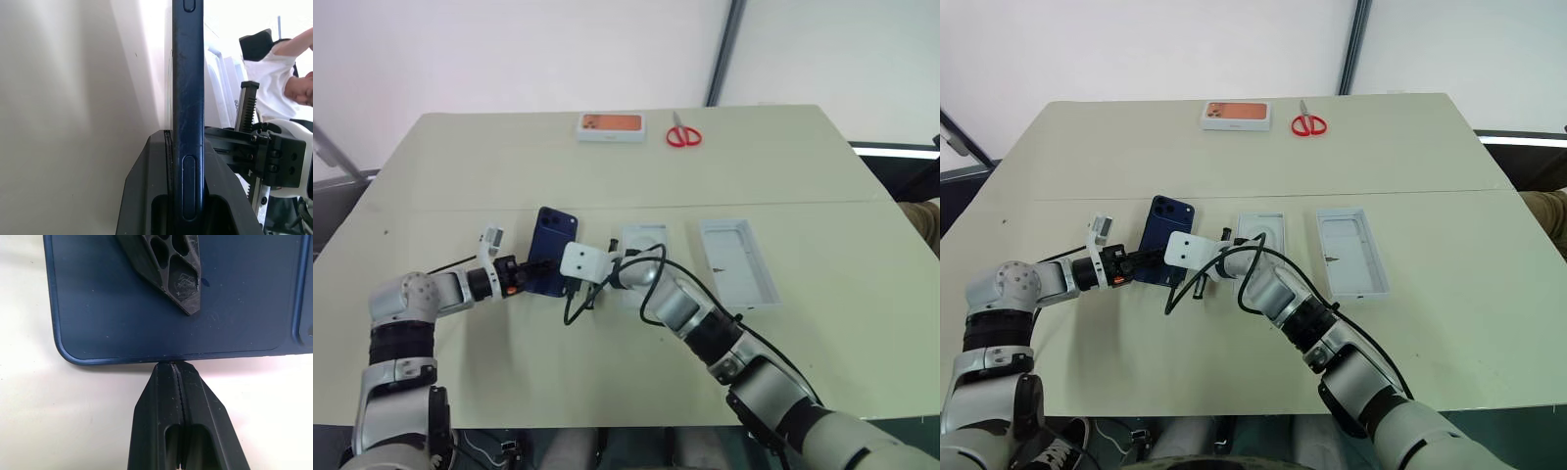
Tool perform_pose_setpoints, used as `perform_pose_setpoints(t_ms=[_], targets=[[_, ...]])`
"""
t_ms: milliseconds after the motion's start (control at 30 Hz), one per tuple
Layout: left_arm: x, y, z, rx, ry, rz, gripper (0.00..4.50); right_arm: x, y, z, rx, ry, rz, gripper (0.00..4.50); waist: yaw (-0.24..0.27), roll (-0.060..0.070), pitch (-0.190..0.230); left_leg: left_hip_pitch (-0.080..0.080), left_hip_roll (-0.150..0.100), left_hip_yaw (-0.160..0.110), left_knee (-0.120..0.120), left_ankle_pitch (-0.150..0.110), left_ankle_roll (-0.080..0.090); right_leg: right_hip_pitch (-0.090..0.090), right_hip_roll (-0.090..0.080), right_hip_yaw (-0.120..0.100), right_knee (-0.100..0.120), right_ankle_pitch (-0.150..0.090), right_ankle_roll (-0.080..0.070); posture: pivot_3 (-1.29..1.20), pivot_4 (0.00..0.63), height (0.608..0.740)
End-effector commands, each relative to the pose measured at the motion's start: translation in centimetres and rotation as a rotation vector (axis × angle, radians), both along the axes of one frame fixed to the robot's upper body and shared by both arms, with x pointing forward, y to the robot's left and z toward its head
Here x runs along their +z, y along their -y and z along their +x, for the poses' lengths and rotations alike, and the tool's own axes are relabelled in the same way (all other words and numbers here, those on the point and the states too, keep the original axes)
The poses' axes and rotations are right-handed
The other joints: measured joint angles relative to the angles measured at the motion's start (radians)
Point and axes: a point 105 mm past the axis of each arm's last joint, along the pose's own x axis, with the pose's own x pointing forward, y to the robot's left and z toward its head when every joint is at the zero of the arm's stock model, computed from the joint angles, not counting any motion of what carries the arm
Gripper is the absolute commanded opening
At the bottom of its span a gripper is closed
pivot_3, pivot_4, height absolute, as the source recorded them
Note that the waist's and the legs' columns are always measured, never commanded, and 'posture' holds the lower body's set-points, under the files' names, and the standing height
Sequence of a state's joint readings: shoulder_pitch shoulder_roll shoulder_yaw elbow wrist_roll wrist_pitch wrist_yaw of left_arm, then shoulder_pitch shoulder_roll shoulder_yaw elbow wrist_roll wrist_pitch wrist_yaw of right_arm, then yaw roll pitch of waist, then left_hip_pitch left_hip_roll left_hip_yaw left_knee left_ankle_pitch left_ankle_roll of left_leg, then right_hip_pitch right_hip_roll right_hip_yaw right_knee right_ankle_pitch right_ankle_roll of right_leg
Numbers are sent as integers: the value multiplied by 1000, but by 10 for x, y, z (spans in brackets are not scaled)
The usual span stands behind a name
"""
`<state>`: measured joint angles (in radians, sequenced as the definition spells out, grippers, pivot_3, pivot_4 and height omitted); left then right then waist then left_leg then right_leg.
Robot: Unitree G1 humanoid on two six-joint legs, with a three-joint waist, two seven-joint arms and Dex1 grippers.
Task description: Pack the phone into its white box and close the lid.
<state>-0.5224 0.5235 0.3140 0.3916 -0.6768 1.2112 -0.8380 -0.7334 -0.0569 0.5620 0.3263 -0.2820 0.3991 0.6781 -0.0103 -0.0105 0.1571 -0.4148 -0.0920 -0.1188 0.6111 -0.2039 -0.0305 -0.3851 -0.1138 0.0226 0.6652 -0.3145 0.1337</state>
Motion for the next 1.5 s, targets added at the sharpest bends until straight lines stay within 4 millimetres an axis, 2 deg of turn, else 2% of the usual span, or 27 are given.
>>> perform_pose_setpoints(t_ms=[33,100,133,167,233,333,433,533,667,800,1200,1267,1367,1500], targets=[[1,-3,4,57,-14,-40,109,26,-1,0,5,-47,176,0,-1,0,0,0,0,0,0,0,0,0,0,0,0,0,0,0,150,740],[10,-3,5,77,-1,-106,109,50,0,-4,42,-89,320,0,-3,-1,1,0,0,0,0,0,0,0,0,0,0,0,0,0,150,740],[18,0,3,66,31,-150,109,72,3,-6,53,-153,452,0,-6,-1,1,-1,0,0,0,0,0,-1,0,0,0,0,0,0,150,740],[24,1,2,58,53,-175,109,85,6,-8,62,-200,534,0,-9,-2,2,-3,1,0,0,0,0,-3,0,0,0,0,0,0,150,740],[29,1,2,73,98,-182,109,98,10,-11,77,-238,597,0,-11,-2,2,-9,1,0,1,0,0,-5,1,0,1,0,0,0,150,740],[40,-4,3,109,147,-214,66,100,29,-16,88,-225,554,808,-11,-2,2,-10,1,0,1,1,-1,-9,1,0,0,0,0,0,150,740],[40,-2,3,119,178,-159,66,84,55,-25,115,-191,432,2293,-5,-2,2,-11,1,0,1,0,0,-10,1,0,0,0,0,0,150,740],[48,7,2,106,183,-212,66,69,78,-41,158,-197,311,3749,-2,-3,3,-11,0,1,1,0,0,-9,0,0,-1,0,0,0,150,740],[56,19,2,96,205,-242,66,57,99,-58,199,-181,200,3749,-8,-4,4,-12,1,1,1,0,0,-7,0,0,0,0,0,0,150,740],[53,28,1,82,196,-233,66,37,113,-63,222,-140,30,3749,-9,-4,4,-12,2,2,1,0,0,-7,0,0,0,0,0,0,150,740],[57,36,3,80,203,-220,66,17,121,-55,195,-133,-58,3749,-2,-8,6,-12,1,2,3,0,0,-6,0,0,0,0,0,0,150,740],[55,40,1,73,196,-220,66,13,125,-54,183,-138,-75,3235,-2,-8,6,-12,1,2,3,0,0,-6,0,0,0,0,0,0,150,740],[53,45,-1,65,191,-213,66,11,126,-53,179,-129,-88,1962,-2,-8,6,-12,1,2,3,0,0,-6,0,0,0,0,0,0,150,740],[52,48,-2,60,189,-205,66,10,125,-55,178,-155,-76,1962,-2,-8,6,-12,1,2,3,0,0,-6,0,0,0,0,0,0,150,740]])
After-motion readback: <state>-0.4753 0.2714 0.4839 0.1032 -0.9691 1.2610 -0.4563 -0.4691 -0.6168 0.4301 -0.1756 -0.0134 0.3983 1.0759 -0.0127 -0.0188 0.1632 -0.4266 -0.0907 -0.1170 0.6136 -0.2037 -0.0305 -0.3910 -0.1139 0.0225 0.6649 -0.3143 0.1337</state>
